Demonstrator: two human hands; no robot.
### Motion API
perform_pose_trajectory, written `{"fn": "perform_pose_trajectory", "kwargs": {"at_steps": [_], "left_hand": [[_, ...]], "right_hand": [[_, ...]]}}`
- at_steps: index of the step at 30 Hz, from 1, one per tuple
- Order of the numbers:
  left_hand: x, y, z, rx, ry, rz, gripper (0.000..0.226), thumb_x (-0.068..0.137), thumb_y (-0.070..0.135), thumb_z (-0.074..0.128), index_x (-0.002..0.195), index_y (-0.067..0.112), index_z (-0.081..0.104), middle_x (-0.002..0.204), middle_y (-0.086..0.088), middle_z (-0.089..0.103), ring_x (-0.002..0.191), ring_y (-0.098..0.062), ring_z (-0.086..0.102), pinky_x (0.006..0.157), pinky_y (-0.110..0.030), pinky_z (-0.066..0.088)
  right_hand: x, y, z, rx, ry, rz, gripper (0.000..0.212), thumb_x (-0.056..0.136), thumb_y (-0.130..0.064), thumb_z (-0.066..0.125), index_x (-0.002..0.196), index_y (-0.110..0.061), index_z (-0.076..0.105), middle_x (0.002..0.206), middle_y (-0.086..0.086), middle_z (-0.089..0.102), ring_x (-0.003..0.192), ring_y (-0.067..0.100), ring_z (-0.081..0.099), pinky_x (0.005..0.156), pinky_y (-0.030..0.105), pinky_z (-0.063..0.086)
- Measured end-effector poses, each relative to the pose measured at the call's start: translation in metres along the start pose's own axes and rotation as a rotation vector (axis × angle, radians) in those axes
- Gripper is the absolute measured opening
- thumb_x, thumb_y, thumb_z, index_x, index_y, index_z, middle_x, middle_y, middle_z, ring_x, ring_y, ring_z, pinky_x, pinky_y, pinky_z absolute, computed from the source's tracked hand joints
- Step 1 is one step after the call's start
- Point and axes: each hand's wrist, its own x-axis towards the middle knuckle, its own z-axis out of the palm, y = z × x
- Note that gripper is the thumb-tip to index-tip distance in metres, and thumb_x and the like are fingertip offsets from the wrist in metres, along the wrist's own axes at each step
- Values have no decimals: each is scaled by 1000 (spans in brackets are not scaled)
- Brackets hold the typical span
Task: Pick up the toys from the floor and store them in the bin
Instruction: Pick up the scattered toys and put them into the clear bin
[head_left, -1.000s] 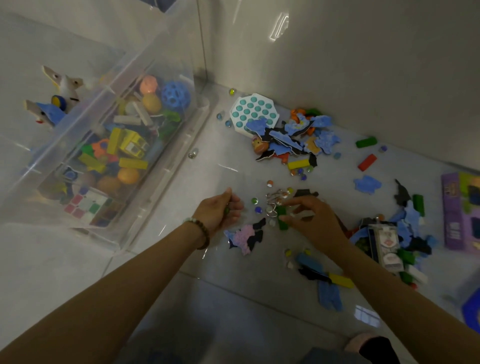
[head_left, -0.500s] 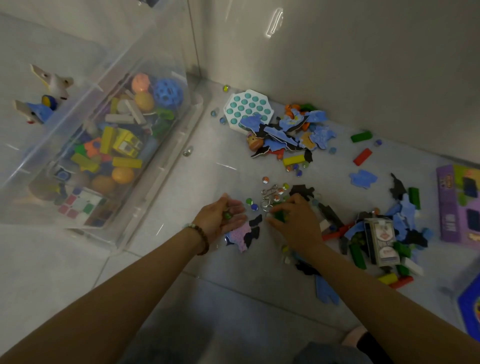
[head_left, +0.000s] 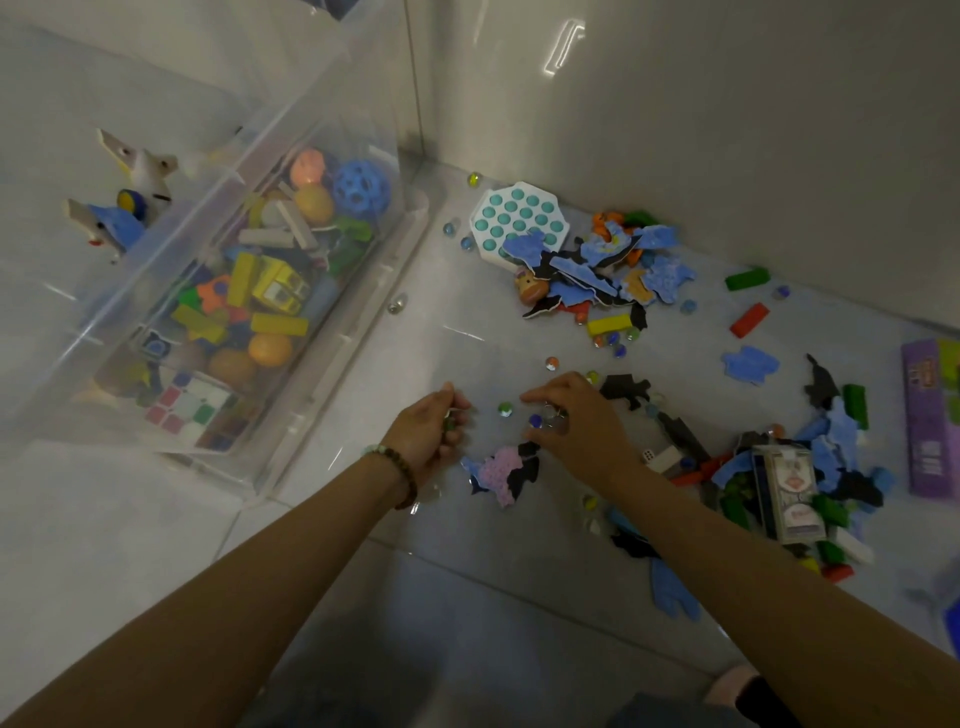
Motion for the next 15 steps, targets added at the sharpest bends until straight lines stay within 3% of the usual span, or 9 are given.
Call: {"fn": "perform_pose_trajectory", "kwargs": {"at_steps": [4,8,11,14,15], "left_hand": [[0,-1,-9,-51,14,-19,32,99,32,36,74,16,49,65,3,41,34,-1,33,31,-11,25],[0,2,-15,-171,7,-57,33,99,32,37,74,16,51,67,2,46,38,-4,40,33,-13,35],[-2,4,-14,-244,24,-68,34,98,30,40,78,9,57,72,-6,58,53,-13,56,50,-22,56],[-5,4,-11,-264,-17,-84,35,99,29,38,83,6,59,79,-8,61,73,-19,61,58,-26,58],[-5,4,-10,-258,-39,-92,36,99,30,37,85,6,60,82,-9,62,75,-19,62,62,-27,59]], "right_hand": [[6,-5,10,-68,-16,-22,39,83,-13,67,121,-15,60,121,6,50,109,16,47,88,12,33],[9,-8,11,-44,23,-57,24,85,-7,62,109,-6,65,114,11,58,106,20,53,91,14,34],[11,-8,10,7,71,-40,19,84,-4,63,103,-3,65,110,13,62,104,23,56,90,13,35],[13,-17,6,190,166,32,19,83,-5,66,101,-3,68,104,12,65,96,20,60,94,21,45],[13,-24,5,250,184,25,19,82,-7,68,101,-4,68,101,10,66,91,16,61,90,17,48]]}}
